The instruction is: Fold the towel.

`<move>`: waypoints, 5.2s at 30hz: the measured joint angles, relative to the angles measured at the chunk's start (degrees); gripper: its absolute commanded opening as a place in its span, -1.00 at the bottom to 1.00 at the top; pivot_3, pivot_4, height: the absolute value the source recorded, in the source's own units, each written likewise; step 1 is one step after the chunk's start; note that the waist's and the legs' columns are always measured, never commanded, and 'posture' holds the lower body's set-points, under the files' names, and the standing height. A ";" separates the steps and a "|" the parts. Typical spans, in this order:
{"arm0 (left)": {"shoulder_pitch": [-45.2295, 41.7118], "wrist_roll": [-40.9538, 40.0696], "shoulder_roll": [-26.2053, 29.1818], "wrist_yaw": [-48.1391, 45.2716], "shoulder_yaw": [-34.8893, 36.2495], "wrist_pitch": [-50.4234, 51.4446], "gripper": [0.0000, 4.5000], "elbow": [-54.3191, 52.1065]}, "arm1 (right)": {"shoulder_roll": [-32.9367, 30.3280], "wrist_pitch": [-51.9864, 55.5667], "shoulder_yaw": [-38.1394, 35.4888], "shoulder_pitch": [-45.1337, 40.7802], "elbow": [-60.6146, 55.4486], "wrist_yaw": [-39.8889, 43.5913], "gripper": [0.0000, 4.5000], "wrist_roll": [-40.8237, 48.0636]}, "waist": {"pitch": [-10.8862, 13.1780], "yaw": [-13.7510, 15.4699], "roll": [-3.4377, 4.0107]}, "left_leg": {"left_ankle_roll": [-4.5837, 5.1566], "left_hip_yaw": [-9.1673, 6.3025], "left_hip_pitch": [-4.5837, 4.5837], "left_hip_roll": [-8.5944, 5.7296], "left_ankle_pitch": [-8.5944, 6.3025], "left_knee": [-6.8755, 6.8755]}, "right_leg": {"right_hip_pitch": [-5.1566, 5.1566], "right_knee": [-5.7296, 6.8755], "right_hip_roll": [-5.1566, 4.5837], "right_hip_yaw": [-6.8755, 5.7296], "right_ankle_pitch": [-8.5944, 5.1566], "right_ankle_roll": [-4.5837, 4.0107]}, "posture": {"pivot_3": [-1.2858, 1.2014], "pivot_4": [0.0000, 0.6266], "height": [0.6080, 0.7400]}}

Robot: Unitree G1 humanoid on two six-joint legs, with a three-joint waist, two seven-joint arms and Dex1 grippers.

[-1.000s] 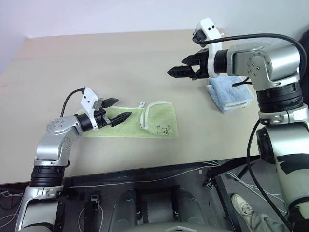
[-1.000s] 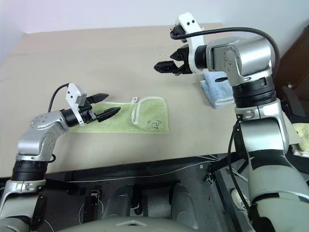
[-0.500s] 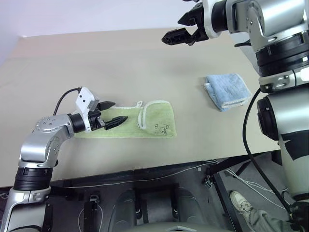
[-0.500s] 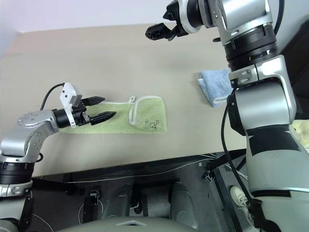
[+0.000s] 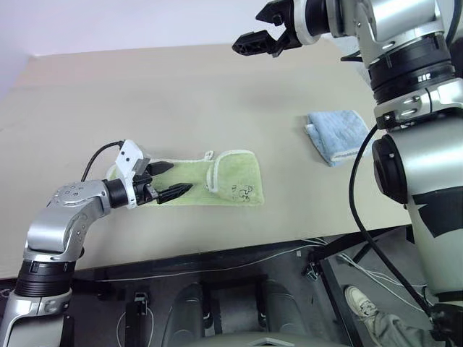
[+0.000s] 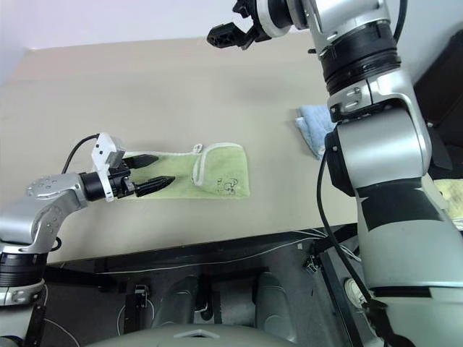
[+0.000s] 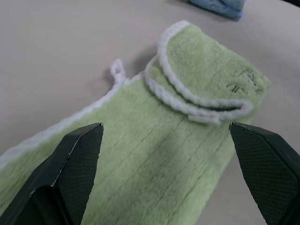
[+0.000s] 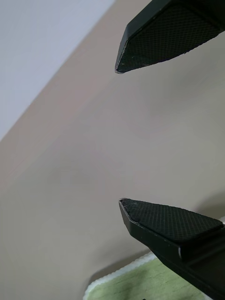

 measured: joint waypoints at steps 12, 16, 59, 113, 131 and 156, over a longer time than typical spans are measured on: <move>1.96 1.48 -0.31 -2.17 -0.02 -6.68 1.00 5.37 | 1.89 -4.90 -1.06 -2.62 6.97 -0.57 1.00 -4.34 | 0.00 -0.15 0.01 | -0.11 0.00 0.02 0.02 0.00 0.08 | -0.10 0.27 -0.01 0.00 -0.01 -0.02 | 0.03 -0.52 1.00; 1.82 1.78 -0.32 -2.39 -0.02 -7.55 1.00 5.79 | 2.54 -7.26 -1.27 -3.35 8.65 -1.34 1.00 -5.61 | 0.00 -0.19 0.01 | -0.18 -0.01 0.02 0.02 -0.03 0.10 | -0.10 0.33 -0.01 0.01 -0.01 -0.02 | 0.03 -0.52 1.00; -4.80 -1.70 -13.94 2.49 -5.51 -9.38 -0.97 3.96 | 23.77 7.28 -23.45 65.20 -53.84 -29.51 -1.00 16.27 | -0.06 -0.01 -0.01 | -0.17 -0.28 0.40 0.10 0.15 0.41 | 0.46 0.53 0.20 -0.06 -0.02 -0.02 | 0.03 -0.52 1.00; 16.79 -16.41 -10.81 21.70 21.13 5.75 1.00 -13.04 | 12.87 -13.43 -4.99 68.88 -48.58 -10.65 0.98 14.23 | -0.22 -0.12 0.00 | -0.46 -0.17 1.10 0.48 0.03 -0.71 | 0.84 -0.54 0.00 0.03 -0.09 -0.38 | 0.03 -0.52 1.00; 23.37 -36.40 -16.24 55.59 34.86 17.22 1.00 -13.43 | 12.57 -14.73 -2.90 65.97 -45.86 -8.35 0.98 12.54 | -0.23 -0.04 -0.02 | -0.51 -0.15 1.09 0.48 0.03 -0.94 | 0.73 -0.71 0.01 0.05 -0.07 -0.44 | 0.03 -0.52 1.00; 11.46 -41.11 -16.16 55.93 30.04 19.33 -0.32 0.70 | 10.60 -13.36 -2.63 66.75 -46.46 -14.31 1.00 8.50 | -0.24 0.21 -0.01 | -0.53 -0.07 1.06 0.34 0.03 -1.43 | 0.87 -1.39 -0.08 -0.02 0.07 -0.65 | 0.03 -0.52 1.00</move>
